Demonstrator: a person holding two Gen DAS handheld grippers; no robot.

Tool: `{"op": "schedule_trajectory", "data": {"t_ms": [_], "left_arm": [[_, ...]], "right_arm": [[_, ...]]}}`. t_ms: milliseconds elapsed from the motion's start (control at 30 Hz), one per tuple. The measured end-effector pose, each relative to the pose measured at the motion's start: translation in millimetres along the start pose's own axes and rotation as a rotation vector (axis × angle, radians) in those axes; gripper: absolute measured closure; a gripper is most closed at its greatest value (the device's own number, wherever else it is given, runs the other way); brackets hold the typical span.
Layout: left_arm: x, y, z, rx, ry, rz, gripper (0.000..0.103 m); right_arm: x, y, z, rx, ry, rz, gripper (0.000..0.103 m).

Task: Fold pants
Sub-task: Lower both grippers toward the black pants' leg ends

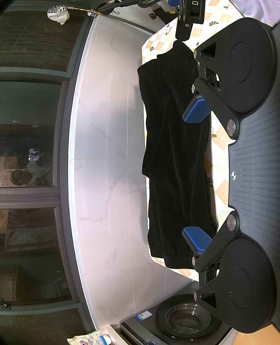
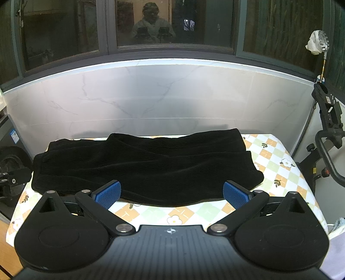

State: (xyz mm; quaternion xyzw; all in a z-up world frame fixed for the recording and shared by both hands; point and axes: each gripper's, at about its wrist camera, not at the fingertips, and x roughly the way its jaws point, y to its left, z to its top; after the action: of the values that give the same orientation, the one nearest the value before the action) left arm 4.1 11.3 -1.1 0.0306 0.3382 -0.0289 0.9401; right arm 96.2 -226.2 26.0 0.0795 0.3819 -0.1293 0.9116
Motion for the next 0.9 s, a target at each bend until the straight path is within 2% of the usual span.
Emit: {"op": "schedule_trajectory", "data": {"t_ms": [167,333,433,733,900], "left_arm": [[13,12,-3,-0.017,0.016,0.001,0.0],[39,37,-9,-0.078,0.062,-0.017,0.0],[59,57,-17,-0.135,0.094,-0.03,0.0],[109,91,-41,-0.218,0.197,-0.036,0.001],[125,94,-37,-0.233,0.211,-0.029,0.001]], "right_arm": [[13,-3,1,0.03,0.003,0.03,0.0],[32,-16,-3,0.051,-0.052,-0.05,0.0],[48,-26,-9,0.057,-0.063,-0.053,0.0],[102,-45,-45,0.082,0.059,0.009,0.0],[132,-53,-45,0.062,0.104,-0.045,0.0]]}}
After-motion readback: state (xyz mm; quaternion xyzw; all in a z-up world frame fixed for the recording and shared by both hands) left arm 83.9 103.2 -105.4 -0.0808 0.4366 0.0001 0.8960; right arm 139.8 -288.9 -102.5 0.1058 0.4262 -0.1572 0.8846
